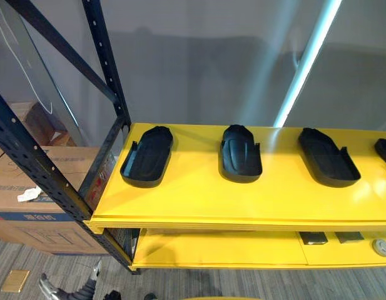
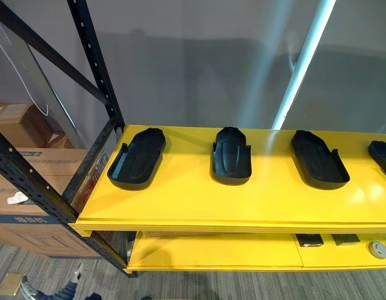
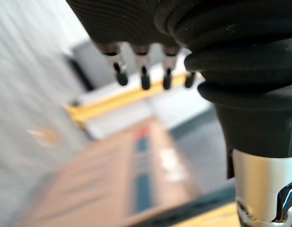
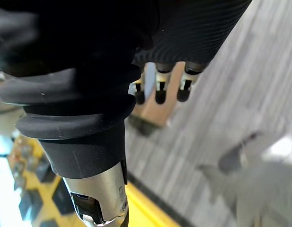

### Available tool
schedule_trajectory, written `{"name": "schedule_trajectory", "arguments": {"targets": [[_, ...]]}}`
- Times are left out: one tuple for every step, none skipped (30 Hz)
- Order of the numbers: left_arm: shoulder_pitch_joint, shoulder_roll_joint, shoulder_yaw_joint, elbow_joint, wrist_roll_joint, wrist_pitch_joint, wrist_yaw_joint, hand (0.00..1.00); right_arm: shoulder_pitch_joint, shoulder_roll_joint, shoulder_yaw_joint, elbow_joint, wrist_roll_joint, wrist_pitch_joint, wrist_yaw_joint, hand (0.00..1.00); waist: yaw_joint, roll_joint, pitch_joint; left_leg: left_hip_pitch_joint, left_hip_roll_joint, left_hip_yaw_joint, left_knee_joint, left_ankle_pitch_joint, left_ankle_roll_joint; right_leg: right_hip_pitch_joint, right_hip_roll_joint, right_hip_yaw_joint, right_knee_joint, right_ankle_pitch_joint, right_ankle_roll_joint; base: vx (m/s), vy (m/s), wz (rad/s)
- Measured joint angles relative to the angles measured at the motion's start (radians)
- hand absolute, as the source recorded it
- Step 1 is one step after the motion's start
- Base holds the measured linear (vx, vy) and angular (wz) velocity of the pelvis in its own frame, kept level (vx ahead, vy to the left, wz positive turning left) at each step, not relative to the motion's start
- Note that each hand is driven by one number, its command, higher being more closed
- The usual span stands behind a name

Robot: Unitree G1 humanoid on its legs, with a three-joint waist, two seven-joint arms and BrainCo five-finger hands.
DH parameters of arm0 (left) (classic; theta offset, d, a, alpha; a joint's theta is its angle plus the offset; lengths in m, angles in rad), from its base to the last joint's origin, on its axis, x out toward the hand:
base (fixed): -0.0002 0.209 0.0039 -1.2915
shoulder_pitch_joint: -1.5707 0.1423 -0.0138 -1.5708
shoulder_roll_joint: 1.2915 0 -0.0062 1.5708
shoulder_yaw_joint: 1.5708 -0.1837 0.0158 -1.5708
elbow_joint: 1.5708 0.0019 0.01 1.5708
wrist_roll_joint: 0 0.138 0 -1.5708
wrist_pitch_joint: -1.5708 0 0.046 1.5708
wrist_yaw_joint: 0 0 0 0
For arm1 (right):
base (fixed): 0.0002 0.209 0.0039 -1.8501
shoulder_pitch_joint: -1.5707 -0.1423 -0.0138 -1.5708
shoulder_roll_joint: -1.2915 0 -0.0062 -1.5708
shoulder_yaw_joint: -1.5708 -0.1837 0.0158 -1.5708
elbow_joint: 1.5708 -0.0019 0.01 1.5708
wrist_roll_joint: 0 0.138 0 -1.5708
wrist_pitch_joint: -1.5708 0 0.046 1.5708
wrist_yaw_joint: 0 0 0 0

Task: Walk over and take plastic housings, then place them on the shelf

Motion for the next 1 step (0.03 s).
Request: {"name": "schedule_trajectory", "arguments": {"targets": [[-0.009, 0.002, 0.041, 0.090, -0.061, 0.042, -0.106, 0.00, -0.012, -0.002, -0.006, 0.009, 0.007, 0.019, 0.031, 0.00, 0.001, 0.001, 0.000, 0.004, -0.002, 0.000, 0.000, -0.002, -0.003, 0.006, -0.002, -0.003, -0.001, -0.003, -0.001, 0.06, 0.006, 0.02]]}}
